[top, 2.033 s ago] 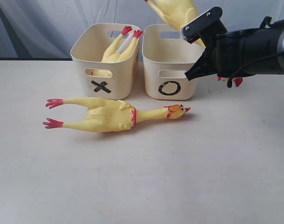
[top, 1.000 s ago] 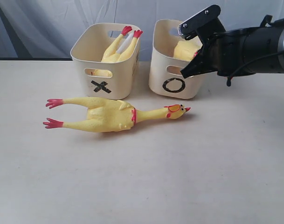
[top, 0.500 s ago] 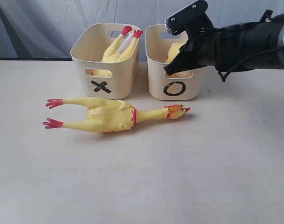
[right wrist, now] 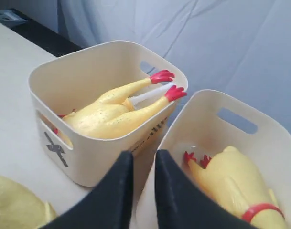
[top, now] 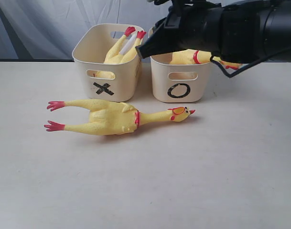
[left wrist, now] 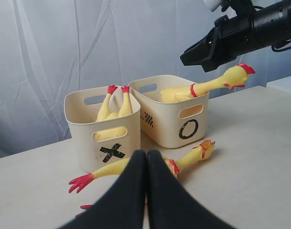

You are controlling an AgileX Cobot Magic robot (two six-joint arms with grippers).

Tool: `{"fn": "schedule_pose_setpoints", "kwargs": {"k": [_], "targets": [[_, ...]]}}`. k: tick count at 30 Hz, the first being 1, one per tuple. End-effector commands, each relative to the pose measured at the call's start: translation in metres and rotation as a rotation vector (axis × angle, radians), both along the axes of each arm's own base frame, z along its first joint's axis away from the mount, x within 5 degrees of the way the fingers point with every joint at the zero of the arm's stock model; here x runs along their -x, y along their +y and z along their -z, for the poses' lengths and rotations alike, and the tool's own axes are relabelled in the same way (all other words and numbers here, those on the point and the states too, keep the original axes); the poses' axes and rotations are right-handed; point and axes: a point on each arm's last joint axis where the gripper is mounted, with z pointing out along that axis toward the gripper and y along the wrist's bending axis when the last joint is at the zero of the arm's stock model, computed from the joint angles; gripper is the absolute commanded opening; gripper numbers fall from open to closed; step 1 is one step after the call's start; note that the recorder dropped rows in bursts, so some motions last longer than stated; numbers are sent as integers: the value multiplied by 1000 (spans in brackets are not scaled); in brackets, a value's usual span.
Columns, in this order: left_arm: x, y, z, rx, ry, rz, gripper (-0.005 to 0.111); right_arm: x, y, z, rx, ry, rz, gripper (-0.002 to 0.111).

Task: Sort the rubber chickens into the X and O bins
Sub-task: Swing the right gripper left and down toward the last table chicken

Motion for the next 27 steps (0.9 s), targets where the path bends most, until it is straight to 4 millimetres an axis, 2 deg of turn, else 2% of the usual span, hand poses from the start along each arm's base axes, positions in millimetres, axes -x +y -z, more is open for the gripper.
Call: {"fn": "schedule_pose_setpoints", "kwargs": {"k": [1, 8, 18, 24, 27], "targets": [[1, 0, 2, 3, -3, 1, 0, 11, 12, -4, 151, -79, -44, -1], [1, 0, 2, 1, -3, 0, 0, 20, 18, -2, 209, -85, 26, -1], [0, 2, 3, -37, -12, -15, 0, 45, 48, -3, 185, -92, -110, -1], [0, 2, 3, -40, -11, -15, 0, 42, 41, -1, 220, -93, -39, -1], [0, 2, 3, -51, -14, -19, 0, 43, 38, 6, 243, -78, -27, -1]]}}
